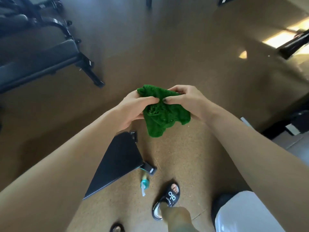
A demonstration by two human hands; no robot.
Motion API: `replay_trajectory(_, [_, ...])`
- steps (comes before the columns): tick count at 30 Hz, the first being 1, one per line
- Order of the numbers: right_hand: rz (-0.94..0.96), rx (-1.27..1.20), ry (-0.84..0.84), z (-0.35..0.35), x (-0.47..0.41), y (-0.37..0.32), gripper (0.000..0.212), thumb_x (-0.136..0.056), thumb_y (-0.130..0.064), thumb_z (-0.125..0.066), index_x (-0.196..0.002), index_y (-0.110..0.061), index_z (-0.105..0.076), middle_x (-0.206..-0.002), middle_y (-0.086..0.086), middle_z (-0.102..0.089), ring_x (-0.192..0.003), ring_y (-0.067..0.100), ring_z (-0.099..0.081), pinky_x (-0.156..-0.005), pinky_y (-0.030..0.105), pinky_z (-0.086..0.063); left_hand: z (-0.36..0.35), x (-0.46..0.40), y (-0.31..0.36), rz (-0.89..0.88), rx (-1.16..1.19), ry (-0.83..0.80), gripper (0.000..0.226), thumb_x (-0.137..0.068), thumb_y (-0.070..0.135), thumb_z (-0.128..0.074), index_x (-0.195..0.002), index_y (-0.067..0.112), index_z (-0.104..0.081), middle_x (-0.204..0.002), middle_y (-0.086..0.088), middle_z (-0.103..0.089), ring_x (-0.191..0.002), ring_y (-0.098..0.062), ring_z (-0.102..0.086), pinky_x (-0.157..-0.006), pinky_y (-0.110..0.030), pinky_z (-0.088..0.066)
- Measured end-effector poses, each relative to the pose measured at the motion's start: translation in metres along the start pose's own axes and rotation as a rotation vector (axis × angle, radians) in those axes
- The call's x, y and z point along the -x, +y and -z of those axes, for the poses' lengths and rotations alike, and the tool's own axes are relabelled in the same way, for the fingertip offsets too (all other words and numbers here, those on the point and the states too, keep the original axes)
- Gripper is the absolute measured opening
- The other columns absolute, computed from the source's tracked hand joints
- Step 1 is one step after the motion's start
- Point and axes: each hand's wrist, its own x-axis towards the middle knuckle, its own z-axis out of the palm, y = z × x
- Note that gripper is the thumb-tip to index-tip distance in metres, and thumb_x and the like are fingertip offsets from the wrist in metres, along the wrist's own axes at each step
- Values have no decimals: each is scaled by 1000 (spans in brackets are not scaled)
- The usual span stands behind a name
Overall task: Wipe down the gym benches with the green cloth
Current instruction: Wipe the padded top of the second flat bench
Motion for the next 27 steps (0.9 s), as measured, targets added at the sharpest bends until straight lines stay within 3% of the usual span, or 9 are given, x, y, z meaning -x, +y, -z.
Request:
replay_trajectory(3, [-90, 92, -157, 34, 5, -30, 40, -82, 2, -77, -118, -12, -68, -113, 15, -75, -102, 30, -75, -90, 45, -61, -10, -7, 26, 14, 24, 103, 27, -98, 11, -59, -119, 23, -69, -112, 0, -78, -100, -17, -76, -90, -39, -63])
replay_trajectory(6, [-81, 236, -94, 56, 5, -51, 36, -78, 1, -80, -109, -14, -71, -105, 12, -76, -98, 29, -75, -91, 43, -61, -15, -11, 46, 32, 29, 78, 31, -98, 6, -55, -120, 21, -69, -113, -2, -78, -101, -20, -76, -90, -41, -62])
replay_trajectory(10, [-91, 125, 4, 79, -3, -73, 34, -72, -4, -82, -104, -12, -73, -99, 12, -79, -94, 30, -77, -93, 52, -60, -11, -22, 72, 5, 95, 23, 37, -96, -2, -50, -124, 17, -67, -116, -8, -77, -103, -26, -76, -87, -39, -62])
replay_trajectory(12, [-94, 42, 24, 85, -10, -83, 37, -74, -4, -80, -109, -8, -71, -99, 14, -79, -94, 33, -77, -90, 53, -59, -6, -32, 86, -2, 134, -1, 35, -95, 0, -53, -125, 13, -65, -117, -11, -77, -102, -29, -76, -89, -40, -61])
replay_trajectory(15, [-78, -97, 29, 84, -29, -99, 41, -77, 0, -77, -117, -2, -66, -105, 18, -77, -96, 35, -77, -84, 49, -63, 3, -51, 105, 26, 153, -30, 32, -97, 24, -67, -128, 14, -63, -115, -7, -77, -103, -27, -76, -94, -40, -58])
replay_trajectory(18, [-69, -111, -12, 83, -57, -115, 40, -79, -1, -77, -117, -5, -66, -106, 17, -78, -95, 33, -77, -82, 47, -64, 14, -77, 117, 12, 109, 62, 43, -88, 26, -82, -126, 18, -64, -115, -2, -77, -101, -19, -77, -91, -38, -61])
replay_trajectory(21, [-82, -67, 7, 89, -95, -131, 40, -79, 3, -77, -116, -7, -65, -107, 16, -77, -93, 32, -77, -83, 49, -64, 34, -109, 129, -11, 169, 124, 36, -89, 10, -79, -122, 14, -65, -115, -5, -77, -102, -19, -76, -91, -38, -61])
replay_trajectory(24, [-102, -57, 40, 101, -146, -149, 44, -78, 5, -78, -118, -7, -65, -106, 17, -78, -93, 34, -77, -85, 55, -62, 58, -151, 146, -26, 181, 122, 35, -91, 6, -76, -123, 13, -65, -116, -6, -77, -102, -20, -76, -92, -38, -61])
replay_trajectory(27, [-113, -46, 43, 106, -212, -173, 43, -80, 2, -79, -119, -6, -64, -107, 16, -77, -93, 31, -77, -80, 48, -64, 83, -207, 160, -28, 193, 201, 32, -91, 8, -76, -121, 13, -65, -114, -6, -76, -95, -16, -77, -78, -29, -63])
